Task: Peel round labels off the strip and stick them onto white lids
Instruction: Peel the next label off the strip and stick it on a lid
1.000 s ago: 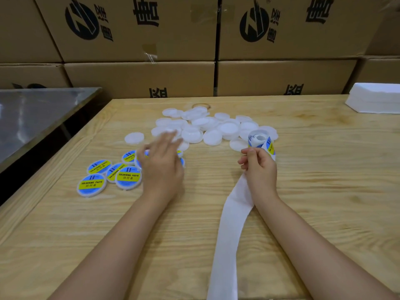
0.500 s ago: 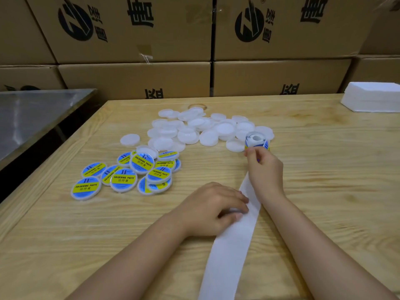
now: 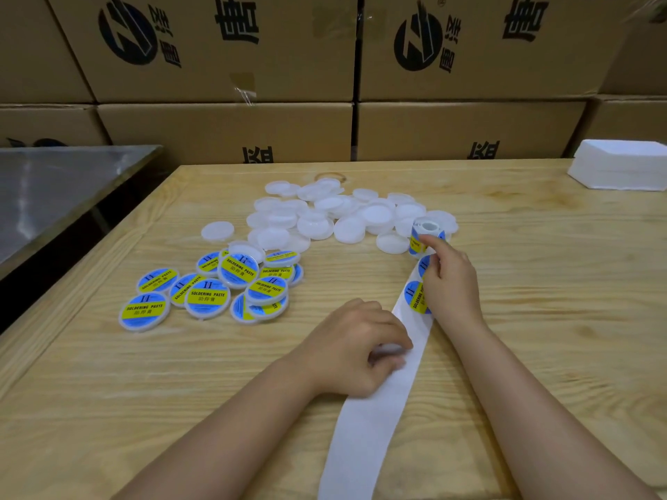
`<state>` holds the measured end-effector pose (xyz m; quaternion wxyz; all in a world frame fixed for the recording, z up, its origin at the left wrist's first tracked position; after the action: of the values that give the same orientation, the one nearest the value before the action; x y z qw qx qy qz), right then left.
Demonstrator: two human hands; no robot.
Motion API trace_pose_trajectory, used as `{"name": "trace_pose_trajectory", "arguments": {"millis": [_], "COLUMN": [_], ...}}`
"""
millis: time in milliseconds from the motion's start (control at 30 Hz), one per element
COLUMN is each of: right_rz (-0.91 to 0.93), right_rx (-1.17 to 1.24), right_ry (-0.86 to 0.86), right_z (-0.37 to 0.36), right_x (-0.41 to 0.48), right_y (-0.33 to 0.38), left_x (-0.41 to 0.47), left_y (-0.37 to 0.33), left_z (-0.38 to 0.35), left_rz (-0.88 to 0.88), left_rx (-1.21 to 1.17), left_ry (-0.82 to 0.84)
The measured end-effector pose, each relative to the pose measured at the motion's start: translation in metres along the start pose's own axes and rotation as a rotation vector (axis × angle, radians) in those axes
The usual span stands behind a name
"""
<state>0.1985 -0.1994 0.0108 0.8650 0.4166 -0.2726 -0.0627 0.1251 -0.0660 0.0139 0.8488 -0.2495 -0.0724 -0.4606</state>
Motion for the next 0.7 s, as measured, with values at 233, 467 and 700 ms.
{"name": "trace_pose_trajectory", "arguments": {"millis": [233, 467, 700], "right_rz": [0.060, 0.013, 0.043], "right_rx": [-0.129, -0.269, -0.269], "right_ry": [-0.035, -0.050, -0.080], "right_z": [0.002, 0.001, 0.007], "right_x": [0.002, 0.000, -0.001], "right_y": [0.003, -0.002, 0.008], "left_x": [-0.004, -0.001, 0.001], "left_y": [0.000, -0.008, 0.008], "left_z": [-0.003, 0.005, -0.004], "left_rz": [0.003, 0.007, 0.071], "left_rx": [-0.089, -0.232, -0.050], "left_ry": [0.049, -0.050, -0.056]}}
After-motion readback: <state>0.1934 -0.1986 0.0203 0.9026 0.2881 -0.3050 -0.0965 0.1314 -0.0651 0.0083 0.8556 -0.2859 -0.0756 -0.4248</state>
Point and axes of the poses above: each hand's wrist, its own x-axis towards the middle knuckle, its own z-axis out of the back of the hand, y = z × x, the point moved 10 cm from there along x, towards the middle knuckle, and after that the axes turned 1 degree about z, right-handed, at the moved point
